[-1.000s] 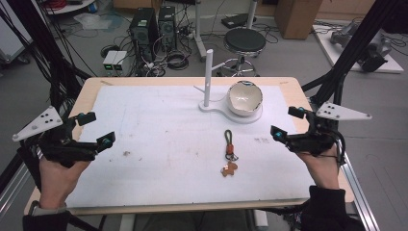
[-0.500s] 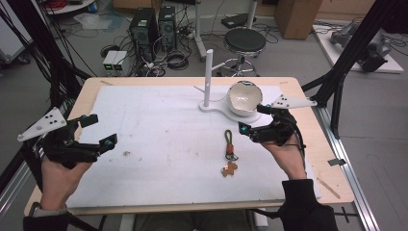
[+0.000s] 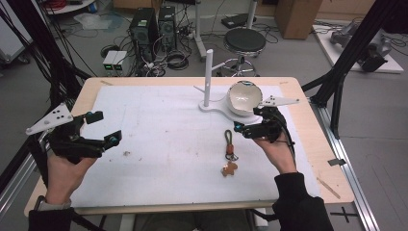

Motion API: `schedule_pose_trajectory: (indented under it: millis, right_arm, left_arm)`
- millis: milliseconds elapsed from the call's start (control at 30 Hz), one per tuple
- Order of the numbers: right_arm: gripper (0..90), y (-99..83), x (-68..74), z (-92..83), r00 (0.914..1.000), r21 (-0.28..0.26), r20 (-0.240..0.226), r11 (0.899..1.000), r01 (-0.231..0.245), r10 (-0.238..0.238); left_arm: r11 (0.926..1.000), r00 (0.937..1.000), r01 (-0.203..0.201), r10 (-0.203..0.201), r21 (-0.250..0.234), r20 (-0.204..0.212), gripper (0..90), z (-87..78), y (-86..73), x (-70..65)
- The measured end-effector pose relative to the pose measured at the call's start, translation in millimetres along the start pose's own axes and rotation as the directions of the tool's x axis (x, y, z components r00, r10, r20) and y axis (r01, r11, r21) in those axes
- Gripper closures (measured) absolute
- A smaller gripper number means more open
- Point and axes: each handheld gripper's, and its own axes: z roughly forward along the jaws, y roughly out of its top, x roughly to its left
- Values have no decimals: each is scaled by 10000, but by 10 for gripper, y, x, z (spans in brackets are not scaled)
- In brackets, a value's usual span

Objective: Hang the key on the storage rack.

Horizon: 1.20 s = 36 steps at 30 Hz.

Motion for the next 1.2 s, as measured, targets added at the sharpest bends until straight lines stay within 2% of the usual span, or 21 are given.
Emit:
schedule_pose_trajectory:
  millis: [67, 133, 200, 233, 367, 500, 533, 667, 767, 800, 833, 1100, 1200]
  right_arm:
    - [6, -19, -26, 34, 9999, 16, 131, 10000, -42, 42]
    - [5, -75, -90, 145, 9989, 217, 470, 9997, -54, 44]
    - [5, -93, -109, 237, 9972, 697, 740, 9976, 10, -62]
    - [6, -96, -115, 283, 9975, 894, 697, 9960, 50, -112]
    - [6, -102, -103, 450, 9939, 1104, 973, 9930, 411, -520]
    - [6, -126, -117, 577, 9939, 1402, 964, 9894, 391, -529]
    - [6, -155, -145, 661, 9950, 1713, 898, 9848, 280, -439]
    - [6, -187, -181, 734, 9960, 1897, 838, 9817, 149, -313]
    - [6, -248, -220, 838, 9966, 2365, 791, 9716, 35, -229]
    - [6, -248, -220, 838, 9966, 2365, 791, 9716, 35, -229]
    - [5, -277, -242, 881, 9963, 2598, 831, 9657, -21, -202]
    - [6, -324, -285, 963, 9965, 2789, 833, 9602, -165, -71]
    - [6, -357, -287, 1024, 9964, 3005, 846, 9536, -191, -67]
  left_arm:
    - [10000, 10000, -49, 49, 42, 30, 27, 8, 3, 6]
    - [10000, 10000, -34, 34, 13, 50, 27, 25, 7, 12]
    - [10000, 10000, -47, 47, 22, 48, 28, 33, 8, 21]
    - [10000, 10000, -61, 60, 17, 50, 27, 34, 8, 25]
    - [10000, 10000, -36, 36, 6, 69, 27, 40, 8, 44]
    - [10000, 9999, 4, -4, 33, 110, 27, 50, 11, 66]
    - [10000, 9999, -11, 10, 46, 136, 27, 52, 15, 74]
    - [10000, 9999, 0, -1, 37, 152, 27, 49, 15, 78]
    - [10000, 9999, 6, -7, 89, 118, 27, 36, 4, 87]
    - [10000, 9999, 35, -36, 92, 115, 27, 30, -4, 90]
    - [9999, 9999, 62, -63, 114, 84, 27, 21, -14, 96]
    - [9998, 9999, 116, -115, 162, -11, 27, -29, -52, 111]
    - [9998, 9999, 142, -141, 154, -21, 27, -41, -57, 108]
